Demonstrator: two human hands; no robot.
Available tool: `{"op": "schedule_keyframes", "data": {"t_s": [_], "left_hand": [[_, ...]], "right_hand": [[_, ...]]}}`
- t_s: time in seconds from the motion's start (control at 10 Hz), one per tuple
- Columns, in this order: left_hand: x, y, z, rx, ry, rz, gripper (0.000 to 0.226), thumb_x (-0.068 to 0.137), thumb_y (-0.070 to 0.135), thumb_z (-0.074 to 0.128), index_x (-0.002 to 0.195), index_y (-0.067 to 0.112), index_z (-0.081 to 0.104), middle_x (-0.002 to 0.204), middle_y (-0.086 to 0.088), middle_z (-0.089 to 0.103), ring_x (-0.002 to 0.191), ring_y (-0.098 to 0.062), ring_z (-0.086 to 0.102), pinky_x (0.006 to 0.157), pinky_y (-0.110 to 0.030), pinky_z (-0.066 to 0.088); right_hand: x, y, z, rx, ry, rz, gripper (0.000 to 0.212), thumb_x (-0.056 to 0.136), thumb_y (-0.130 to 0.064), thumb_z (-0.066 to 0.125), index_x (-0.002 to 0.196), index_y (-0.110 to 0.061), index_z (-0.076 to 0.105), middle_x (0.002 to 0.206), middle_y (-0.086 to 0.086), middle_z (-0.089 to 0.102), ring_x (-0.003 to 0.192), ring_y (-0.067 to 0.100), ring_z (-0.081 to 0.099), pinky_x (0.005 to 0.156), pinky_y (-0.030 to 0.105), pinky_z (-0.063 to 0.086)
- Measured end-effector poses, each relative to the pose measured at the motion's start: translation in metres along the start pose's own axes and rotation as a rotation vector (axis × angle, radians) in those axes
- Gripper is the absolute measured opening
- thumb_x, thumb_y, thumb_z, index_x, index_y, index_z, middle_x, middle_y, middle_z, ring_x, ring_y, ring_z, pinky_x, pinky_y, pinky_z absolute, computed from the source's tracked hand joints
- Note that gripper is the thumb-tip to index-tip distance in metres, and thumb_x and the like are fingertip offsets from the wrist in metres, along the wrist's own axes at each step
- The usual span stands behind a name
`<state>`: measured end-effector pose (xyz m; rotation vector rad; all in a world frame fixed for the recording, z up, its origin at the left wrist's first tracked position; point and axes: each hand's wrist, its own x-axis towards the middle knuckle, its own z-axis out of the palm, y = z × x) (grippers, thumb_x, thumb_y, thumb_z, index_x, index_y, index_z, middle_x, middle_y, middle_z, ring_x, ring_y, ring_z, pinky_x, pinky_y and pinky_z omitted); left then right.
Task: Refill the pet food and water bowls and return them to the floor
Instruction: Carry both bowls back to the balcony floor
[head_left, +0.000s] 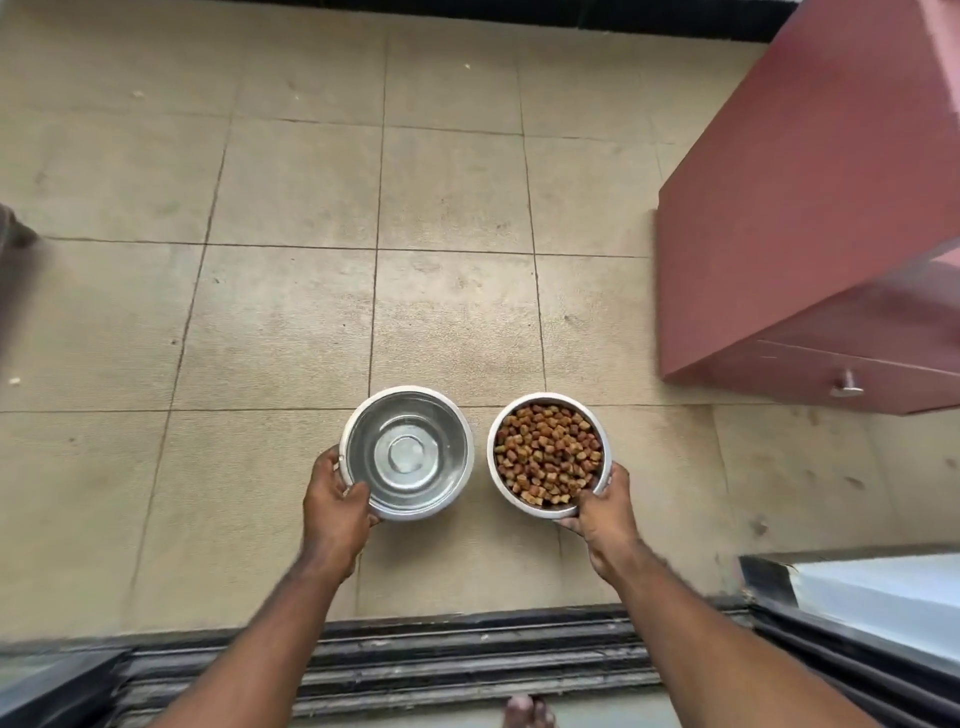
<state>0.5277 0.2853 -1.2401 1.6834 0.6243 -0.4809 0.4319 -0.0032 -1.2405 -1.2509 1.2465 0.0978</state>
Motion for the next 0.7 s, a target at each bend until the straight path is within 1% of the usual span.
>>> {"op": "schedule_keyframes", "data": {"t_s": [0.2,0.3,0.4,0.5,0.6,0.7], "left_hand": [[0.019,-0.027,0.002,-0.02,0.048,-0.012,0.052,0.096,-0.01,0.054,0.127,0.033,0.051,0.101,-0.014,0.07,0.072,-0.025,0.068,0.046,-0.028,0.054],[0.022,-0.037,-0.002,-0.028,0.034,-0.024,0.05,0.097,-0.005,0.057,0.132,0.029,0.051,0.106,-0.011,0.073,0.079,-0.028,0.072,0.057,-0.036,0.059],[0.022,-0.044,-0.005,-0.034,0.022,-0.031,0.047,0.098,-0.001,0.058,0.13,0.033,0.05,0.105,-0.001,0.075,0.082,-0.021,0.074,0.062,-0.038,0.061],[0.018,-0.044,-0.006,-0.02,0.014,-0.064,0.05,0.099,-0.002,0.052,0.127,0.039,0.047,0.109,-0.002,0.071,0.085,-0.02,0.07,0.063,-0.035,0.059],[0.015,-0.04,-0.009,0.0,-0.018,-0.079,0.046,0.102,0.002,0.047,0.129,0.039,0.045,0.119,-0.005,0.067,0.096,-0.025,0.067,0.075,-0.043,0.057],[0.004,-0.021,-0.012,0.138,-0.018,0.003,0.052,0.104,0.01,0.048,0.151,0.029,0.038,0.142,0.001,0.056,0.12,-0.024,0.06,0.101,-0.044,0.05]], "right_hand": [[0.019,0.019,0.01,-0.024,-0.016,0.014,0.057,0.095,0.008,0.054,0.133,-0.033,0.04,0.123,0.001,0.059,0.108,0.028,0.065,0.062,0.037,0.063],[0.021,0.022,0.009,0.007,-0.047,0.026,0.057,0.095,0.009,0.056,0.133,-0.031,0.04,0.123,0.0,0.058,0.109,0.028,0.065,0.062,0.037,0.063],[0.022,0.025,0.007,0.008,-0.073,0.037,0.054,0.097,0.011,0.051,0.131,-0.03,0.04,0.122,-0.004,0.057,0.108,0.025,0.065,0.061,0.035,0.062],[0.019,0.027,0.005,-0.037,-0.087,0.055,0.05,0.1,0.004,0.051,0.135,-0.03,0.04,0.122,-0.002,0.06,0.11,0.024,0.064,0.068,0.037,0.064],[0.02,0.025,0.0,-0.208,-0.062,-0.013,0.052,0.1,0.0,0.054,0.14,-0.029,0.038,0.135,0.006,0.059,0.123,0.028,0.058,0.101,0.053,0.054],[0.007,0.011,-0.002,-0.547,-0.013,-0.222,0.06,0.102,-0.019,0.058,0.154,-0.023,0.027,0.16,0.009,0.037,0.146,0.032,0.037,0.121,0.05,0.033]]}}
